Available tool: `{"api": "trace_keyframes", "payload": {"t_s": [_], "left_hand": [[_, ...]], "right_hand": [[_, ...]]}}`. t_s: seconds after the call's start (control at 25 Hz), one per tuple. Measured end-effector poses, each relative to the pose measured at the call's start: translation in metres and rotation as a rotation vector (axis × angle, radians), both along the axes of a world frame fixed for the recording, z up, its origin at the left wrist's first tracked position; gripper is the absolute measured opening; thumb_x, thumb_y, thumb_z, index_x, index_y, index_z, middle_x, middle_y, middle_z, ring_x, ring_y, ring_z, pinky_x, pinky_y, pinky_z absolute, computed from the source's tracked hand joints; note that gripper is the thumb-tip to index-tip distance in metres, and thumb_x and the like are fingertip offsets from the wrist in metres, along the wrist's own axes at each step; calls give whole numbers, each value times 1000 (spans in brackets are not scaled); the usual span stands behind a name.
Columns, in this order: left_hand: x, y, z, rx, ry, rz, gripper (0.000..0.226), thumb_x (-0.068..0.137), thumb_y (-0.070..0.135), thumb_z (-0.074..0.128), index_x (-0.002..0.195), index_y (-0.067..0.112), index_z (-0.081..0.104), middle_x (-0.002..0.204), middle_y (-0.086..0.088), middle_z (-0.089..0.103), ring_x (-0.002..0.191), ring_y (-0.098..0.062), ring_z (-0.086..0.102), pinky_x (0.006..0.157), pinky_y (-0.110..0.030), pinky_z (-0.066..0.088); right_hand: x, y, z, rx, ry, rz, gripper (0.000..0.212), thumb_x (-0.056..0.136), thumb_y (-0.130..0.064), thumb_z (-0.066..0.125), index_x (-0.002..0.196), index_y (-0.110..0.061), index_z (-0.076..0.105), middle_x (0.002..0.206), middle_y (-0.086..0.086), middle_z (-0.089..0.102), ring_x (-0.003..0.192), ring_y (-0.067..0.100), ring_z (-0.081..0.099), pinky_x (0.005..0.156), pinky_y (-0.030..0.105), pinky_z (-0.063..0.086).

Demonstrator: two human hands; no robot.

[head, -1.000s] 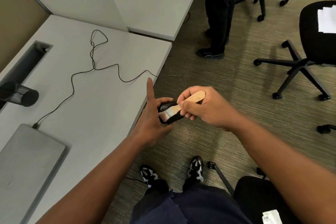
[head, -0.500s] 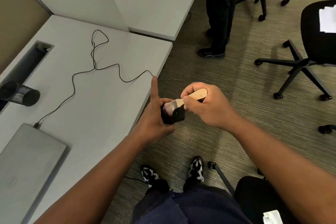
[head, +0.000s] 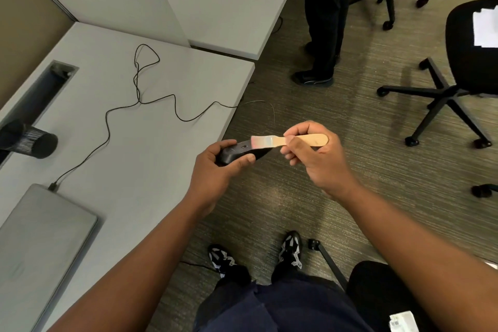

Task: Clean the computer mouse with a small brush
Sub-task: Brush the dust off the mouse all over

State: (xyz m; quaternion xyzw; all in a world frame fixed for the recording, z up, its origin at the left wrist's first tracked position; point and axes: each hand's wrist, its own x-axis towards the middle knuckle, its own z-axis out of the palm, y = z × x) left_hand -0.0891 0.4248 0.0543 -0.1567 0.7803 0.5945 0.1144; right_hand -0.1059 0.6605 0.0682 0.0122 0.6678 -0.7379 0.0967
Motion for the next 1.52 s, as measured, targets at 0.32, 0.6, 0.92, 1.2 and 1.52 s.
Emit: {"api": "trace_keyframes", "payload": {"t_s": [0.32,0.6,0.92,1.2,1.52], "left_hand": [[-5,9,1,643,-277,290,53,78,36,80,117,2,68,132,-24,66,125,-35,69,85,-31,66],[-10,12,0,828,-412,289,66,84,51,74,131,5,67,110,-20,78,93,-25,77,77,-32,65],[-6,6,-5,842,-474,242,66,90,49,67,141,7,60,119,-21,75,85,-22,71,63,-25,59],[-6,11,2,859,-506,146,61,102,50,50,140,3,60,113,-22,75,90,-27,75,69,-30,62],[-5,11,2,976,-484,231,61,104,48,48,149,7,51,131,-28,71,108,-36,75,89,-41,64]], "right_hand": [[-5,1,-6,103,14,-64,15,101,-10,67,96,-22,72,83,8,77,74,17,69,68,36,58],[1,-11,-7,-54,84,244,8,100,-14,69,107,-13,72,91,5,78,82,16,70,70,24,58],[-14,-1,-7,98,68,-32,15,99,-13,70,97,-28,74,88,10,76,76,15,68,66,27,58],[-11,-7,13,-19,8,387,6,99,-11,68,100,-13,74,85,17,78,74,23,69,63,26,56],[-16,1,14,260,-10,52,16,91,1,62,84,-9,72,65,3,72,60,25,56,57,41,43]]}}
